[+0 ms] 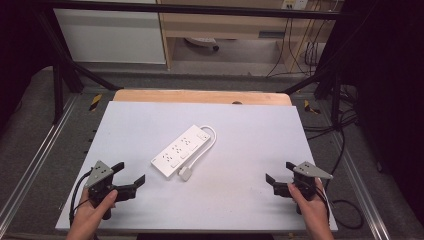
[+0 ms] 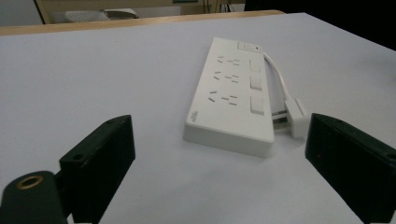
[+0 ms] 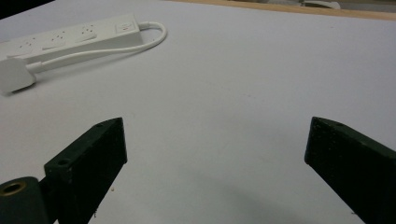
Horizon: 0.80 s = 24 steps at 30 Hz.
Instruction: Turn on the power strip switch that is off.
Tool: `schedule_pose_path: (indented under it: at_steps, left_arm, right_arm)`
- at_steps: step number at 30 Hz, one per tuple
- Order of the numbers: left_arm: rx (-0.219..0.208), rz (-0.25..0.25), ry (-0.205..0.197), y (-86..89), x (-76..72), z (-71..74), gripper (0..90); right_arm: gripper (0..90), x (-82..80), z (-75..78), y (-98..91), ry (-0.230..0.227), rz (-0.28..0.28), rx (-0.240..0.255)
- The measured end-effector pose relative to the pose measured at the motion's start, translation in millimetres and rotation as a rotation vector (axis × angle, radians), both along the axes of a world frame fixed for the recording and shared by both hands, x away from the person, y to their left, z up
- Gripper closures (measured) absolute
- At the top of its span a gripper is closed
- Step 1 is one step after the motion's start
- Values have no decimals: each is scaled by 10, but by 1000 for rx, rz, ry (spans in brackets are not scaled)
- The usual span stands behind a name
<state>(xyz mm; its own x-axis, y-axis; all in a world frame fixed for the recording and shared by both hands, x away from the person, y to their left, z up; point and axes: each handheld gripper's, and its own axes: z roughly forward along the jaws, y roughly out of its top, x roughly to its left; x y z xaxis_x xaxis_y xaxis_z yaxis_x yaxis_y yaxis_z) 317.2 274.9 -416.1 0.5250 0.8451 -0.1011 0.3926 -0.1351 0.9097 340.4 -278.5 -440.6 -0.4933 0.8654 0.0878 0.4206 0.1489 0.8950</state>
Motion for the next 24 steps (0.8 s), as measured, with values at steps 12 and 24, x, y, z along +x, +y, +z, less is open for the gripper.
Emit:
schedule_pose_path:
  at_steps: [12,24]
  left_arm:
    - [-2,1,-5,-54,-1,5,85]
    - [-4,-4,-4,-61,10,4,86]
  right_arm:
    - [37,0,3,71,0,22,-32]
    - [37,-3,9,108,1,32,-28]
